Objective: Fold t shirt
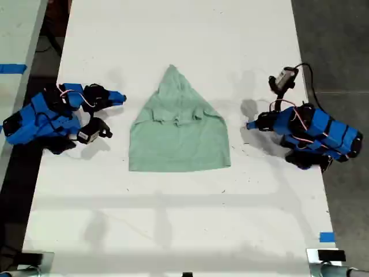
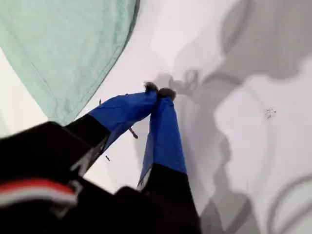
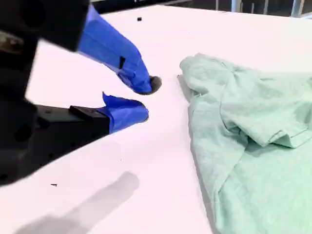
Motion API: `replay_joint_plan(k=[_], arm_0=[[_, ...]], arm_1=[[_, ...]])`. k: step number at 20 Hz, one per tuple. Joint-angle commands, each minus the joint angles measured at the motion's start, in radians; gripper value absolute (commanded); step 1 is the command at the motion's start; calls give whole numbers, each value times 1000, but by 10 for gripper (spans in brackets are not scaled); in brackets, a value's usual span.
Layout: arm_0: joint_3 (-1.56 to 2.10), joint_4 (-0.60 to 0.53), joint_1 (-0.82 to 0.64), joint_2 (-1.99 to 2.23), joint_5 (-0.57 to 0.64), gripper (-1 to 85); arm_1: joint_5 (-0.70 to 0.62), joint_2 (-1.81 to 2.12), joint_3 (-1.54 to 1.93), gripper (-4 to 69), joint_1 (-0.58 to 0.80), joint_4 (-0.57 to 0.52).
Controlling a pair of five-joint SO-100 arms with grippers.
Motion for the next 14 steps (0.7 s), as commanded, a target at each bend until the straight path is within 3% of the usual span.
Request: replay_joint_plan(k=[1, 10, 14], arm_0=[[37, -69, 72, 8, 94, -3], [38, -52, 69, 8, 89, -3], [38, -52, 58, 8, 87, -3]], arm_1=[[-6, 11, 37, 8, 15, -8], [6, -54, -77, 2, 28, 26], [87, -778, -345, -1, -152, -267]])
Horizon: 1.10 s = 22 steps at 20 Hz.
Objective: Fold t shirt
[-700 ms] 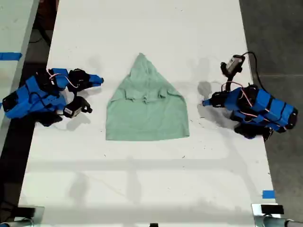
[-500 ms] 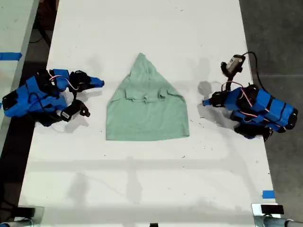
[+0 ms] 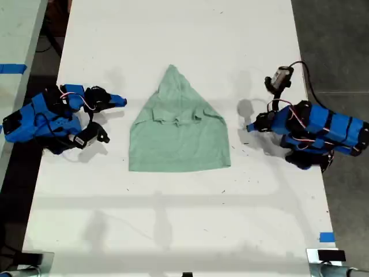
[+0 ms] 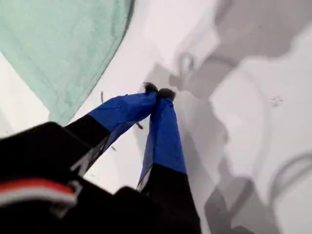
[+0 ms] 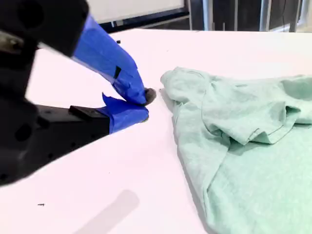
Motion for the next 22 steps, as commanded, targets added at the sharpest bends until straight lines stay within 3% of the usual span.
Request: replay_joint_plan(k=[1, 2, 3, 4, 8, 10, 11, 12, 13, 17, 22], arm_0=[[38, -14, -3, 8, -2, -3], [38, -14, 0, 8, -2, -3], [38, -12, 3, 8, -2, -3], [38, -12, 6, 8, -3, -3], [38, -11, 6, 8, -3, -3], [38, -11, 8, 8, -3, -3], [38, -11, 9, 8, -3, -3], [38, -11, 11, 8, -3, -3], [38, -11, 11, 8, -3, -3], [38, -11, 11, 8, -3, -3], [38, -11, 8, 8, -3, -3]], arm_1=[[37, -578, -259, -1, -94, -202], [43, -715, -314, 22, -112, -264], [46, -805, -339, 175, -124, -337], [58, -865, -351, 255, -133, -403], [101, -965, -371, 276, -184, -534], [129, -1039, -388, 274, -229, -614], [140, -1089, -416, 215, -242, -620], [158, -1115, -422, 46, -244, -635], [167, -1117, -413, 5, -239, -650], [152, -1020, -422, 5, -202, -538], [54, -1025, -790, 5, -198, -221]])
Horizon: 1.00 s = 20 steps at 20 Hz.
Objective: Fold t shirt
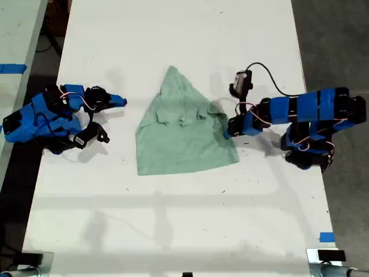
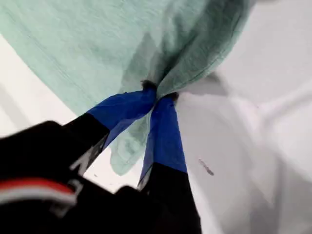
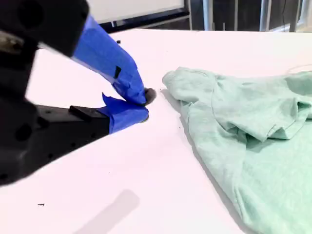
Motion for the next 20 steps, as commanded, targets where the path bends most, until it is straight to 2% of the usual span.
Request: replay_joint_plan(k=[1, 5, 7, 8, 9, 14, 16, 18, 19, 20], arm_0=[[38, -11, 8, 8, -3, -3], [38, -11, 6, 8, -3, -3], [38, -11, 9, 8, -3, -3], [38, -11, 12, 8, -3, -3], [38, -11, 12, 8, -3, -3], [38, -11, 9, 8, -3, -3], [38, -11, 11, 8, -3, -3], [38, -9, 9, 8, -3, -3], [38, -9, 8, 8, -3, -3], [38, -5, 8, 8, -14, -3]], arm_1=[[-67, -120, -380, 5, -28, 158], [-140, -667, -1068, 5, -129, 344], [-183, -937, -1371, 10, -158, 396], [-198, -1031, -1485, 77, -170, 439], [-210, -1065, -1542, 218, -173, 474], [-202, -781, -1407, 307, -140, 617], [-201, -601, -1227, 304, -103, 603], [-198, -356, -914, 299, -52, 502], [-198, -216, -729, 259, -26, 430], [-193, -74, -526, 117, 2, 351]])
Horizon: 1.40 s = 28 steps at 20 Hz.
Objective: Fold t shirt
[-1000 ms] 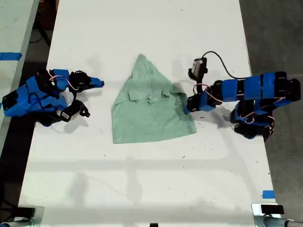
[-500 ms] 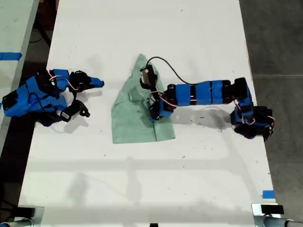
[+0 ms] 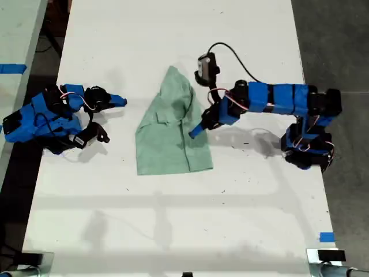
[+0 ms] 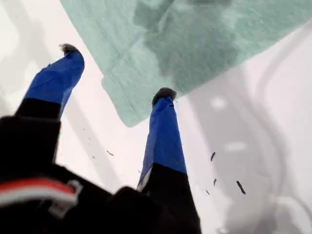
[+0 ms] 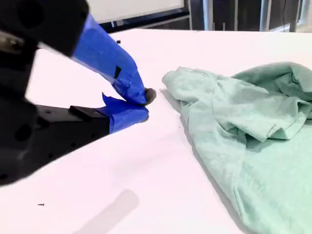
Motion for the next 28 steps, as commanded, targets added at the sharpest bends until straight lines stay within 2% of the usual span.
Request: replay_joint_plan(k=[1, 4, 8, 10, 12, 14, 15, 16, 17, 28], arm_0=[[38, -2, 12, 8, -31, -3], [38, 18, 21, 8, -31, 3], [38, 35, -6, 8, -20, 40], [38, 35, -9, 8, -20, 40], [38, 35, -9, 6, -20, 40], [38, 35, -6, 6, -20, 40], [38, 35, -5, 6, -20, 40], [38, 35, -3, 6, -20, 40], [38, 35, -2, 6, -17, 40], [38, 35, 6, 6, -17, 40]], arm_1=[[8, 457, 534, 11, 80, -218], [8, 759, 1014, 12, 124, -419], [-71, 884, 1272, 12, 181, -574], [-81, 910, 1419, 18, 198, -733], [-86, 1055, 1471, 18, 187, -686], [-63, 1299, 1560, 18, 199, -581], [-52, 1485, 1612, 18, 201, -495], [-35, 1721, 1657, 18, 210, -339], [-29, 1769, 1654, 19, 224, -256], [-26, 1767, 1657, 19, 227, -272]])
